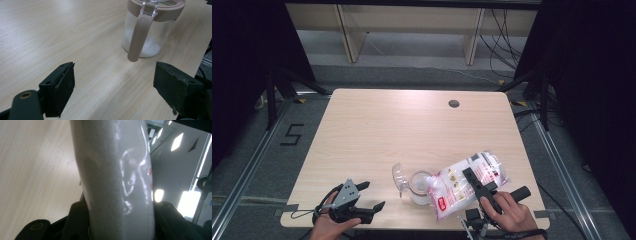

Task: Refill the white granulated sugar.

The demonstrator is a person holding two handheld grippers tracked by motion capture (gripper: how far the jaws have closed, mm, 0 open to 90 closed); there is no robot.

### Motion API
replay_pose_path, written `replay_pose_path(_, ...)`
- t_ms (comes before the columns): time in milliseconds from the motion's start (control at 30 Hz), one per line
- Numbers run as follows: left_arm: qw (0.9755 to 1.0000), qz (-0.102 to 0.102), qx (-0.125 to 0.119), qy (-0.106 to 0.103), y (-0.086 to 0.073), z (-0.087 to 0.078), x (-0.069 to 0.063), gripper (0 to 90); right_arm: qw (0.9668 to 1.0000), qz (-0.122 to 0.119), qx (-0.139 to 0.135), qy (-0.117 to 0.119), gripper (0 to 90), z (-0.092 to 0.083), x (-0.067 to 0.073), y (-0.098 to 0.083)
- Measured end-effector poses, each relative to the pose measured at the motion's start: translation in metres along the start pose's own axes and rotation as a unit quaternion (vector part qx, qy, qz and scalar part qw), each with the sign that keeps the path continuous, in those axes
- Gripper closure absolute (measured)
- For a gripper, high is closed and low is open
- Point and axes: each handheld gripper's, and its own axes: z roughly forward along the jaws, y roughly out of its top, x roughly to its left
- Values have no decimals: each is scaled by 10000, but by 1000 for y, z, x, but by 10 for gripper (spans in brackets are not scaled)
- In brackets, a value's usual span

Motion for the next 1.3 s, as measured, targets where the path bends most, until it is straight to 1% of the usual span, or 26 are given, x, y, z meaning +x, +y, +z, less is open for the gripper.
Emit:
replay_pose_path(33,9999,127,55,20,0,-1,2,171,10000,0,0,0,636,0,0,0)
replay_pose_path(67,10000,-49,-26,18,0,1,1,171,10000,5,-12,21,636,0,-1,0)
replay_pose_path(100,10000,-49,-26,18,0,1,1,171,10000,5,-12,21,636,0,-1,0)
replay_pose_path(133,9999,167,39,22,0,0,4,171,10000,16,2,15,636,0,-1,0)
replay_pose_path(200,9999,159,16,21,0,-1,3,171,10000,-2,-5,33,636,0,0,0)
replay_pose_path(233,10000,-16,-5,22,0,-1,1,171,10000,36,27,35,636,0,1,0)
replay_pose_path(267,10000,-16,-5,22,0,-1,1,171,10000,36,27,35,636,0,1,0)
replay_pose_path(300,10000,65,14,32,0,-1,2,171,10000,45,41,44,636,0,1,0)
replay_pose_path(333,9999,113,10,15,0,-1,3,171,9998,125,97,126,636,-1,2,-1)
replay_pose_path(367,9999,168,9,10,1,-1,3,171,10000,50,44,38,636,0,1,-1)
replay_pose_path(400,10000,-3,4,23,0,-1,1,171,10000,65,53,48,636,0,1,-1)
replay_pose_path(467,10000,88,4,17,1,-1,1,171,10000,38,21,48,636,0,0,-1)
replay_pose_path(567,10000,88,4,24,0,-1,2,171,10000,-10,-23,14,637,0,-1,-1)
replay_pose_path(600,9998,175,11,18,1,-1,3,171,9999,56,53,95,637,-1,0,-1)
replay_pose_path(633,9999,161,5,21,1,-1,2,171,9999,84,60,100,637,-1,0,-1)
replay_pose_path(667,10000,-5,-5,30,0,-1,1,171,10000,73,23,46,636,0,1,0)
replay_pose_path(733,10000,59,6,33,0,-1,2,171,10000,63,4,45,637,0,1,0)
replay_pose_path(800,10000,6,1,31,0,-1,1,171,10000,64,12,48,637,0,1,0)
replay_pose_path(867,10000,54,-19,20,0,-1,1,171,10000,67,16,51,637,0,1,0)
replay_pose_path(967,10000,32,-19,17,0,-1,1,171,10000,52,-12,42,637,0,1,0)
replay_pose_path(1000,10000,14,-4,23,0,-1,1,171,10000,-56,-59,25,637,0,-1,1)
replay_pose_path(1033,10000,23,2,37,0,-1,1,171,10000,23,-10,58,637,0,0,1)
replay_pose_path(1067,9999,156,-10,19,1,-1,2,171,10000,25,5,66,637,-1,0,1)
replay_pose_path(1233,10000,50,-6,36,0,-1,1,171,10000,26,7,77,637,-1,0,3)
replay_pose_path(1267,10000,22,-42,34,0,-1,1,171,10000,-69,-53,33,637,0,-2,3)
replay_pose_path(1300,10000,23,-38,37,0,-1,2,171,10000,-53,-53,39,637,0,-2,3)
